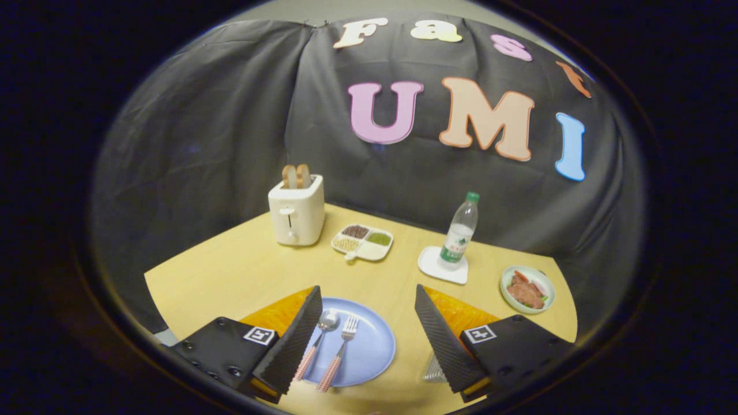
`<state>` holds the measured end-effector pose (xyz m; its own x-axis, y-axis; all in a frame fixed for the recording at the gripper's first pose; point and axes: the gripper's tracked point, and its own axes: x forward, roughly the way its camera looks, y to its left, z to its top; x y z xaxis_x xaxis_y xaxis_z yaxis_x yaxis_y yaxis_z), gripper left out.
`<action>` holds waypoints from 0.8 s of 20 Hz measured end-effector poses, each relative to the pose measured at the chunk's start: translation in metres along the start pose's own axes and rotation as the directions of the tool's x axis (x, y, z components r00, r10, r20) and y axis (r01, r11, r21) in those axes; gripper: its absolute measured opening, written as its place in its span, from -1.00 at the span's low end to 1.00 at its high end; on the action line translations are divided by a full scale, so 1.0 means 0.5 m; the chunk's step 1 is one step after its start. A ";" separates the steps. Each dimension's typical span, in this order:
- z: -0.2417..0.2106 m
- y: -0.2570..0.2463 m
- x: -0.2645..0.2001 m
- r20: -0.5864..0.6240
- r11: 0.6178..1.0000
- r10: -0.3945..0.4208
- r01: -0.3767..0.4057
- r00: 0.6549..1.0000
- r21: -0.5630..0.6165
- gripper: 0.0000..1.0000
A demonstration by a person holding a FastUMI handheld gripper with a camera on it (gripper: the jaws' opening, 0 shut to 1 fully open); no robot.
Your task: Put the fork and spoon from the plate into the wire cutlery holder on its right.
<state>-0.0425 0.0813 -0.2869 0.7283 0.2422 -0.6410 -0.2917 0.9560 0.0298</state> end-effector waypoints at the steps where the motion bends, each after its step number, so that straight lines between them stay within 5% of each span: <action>1: -0.027 0.003 0.005 -0.037 1.000 0.003 -0.004 0.999 -0.005 1.00; 12: -0.214 0.051 0.044 -0.285 0.987 0.057 -0.096 0.957 -0.125 1.00; 16: -0.242 0.057 0.046 -0.334 0.979 0.065 -0.125 0.940 -0.162 0.77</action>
<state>-0.1092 0.0943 -0.3936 0.4586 0.2347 -0.8571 -0.4770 0.8788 -0.0146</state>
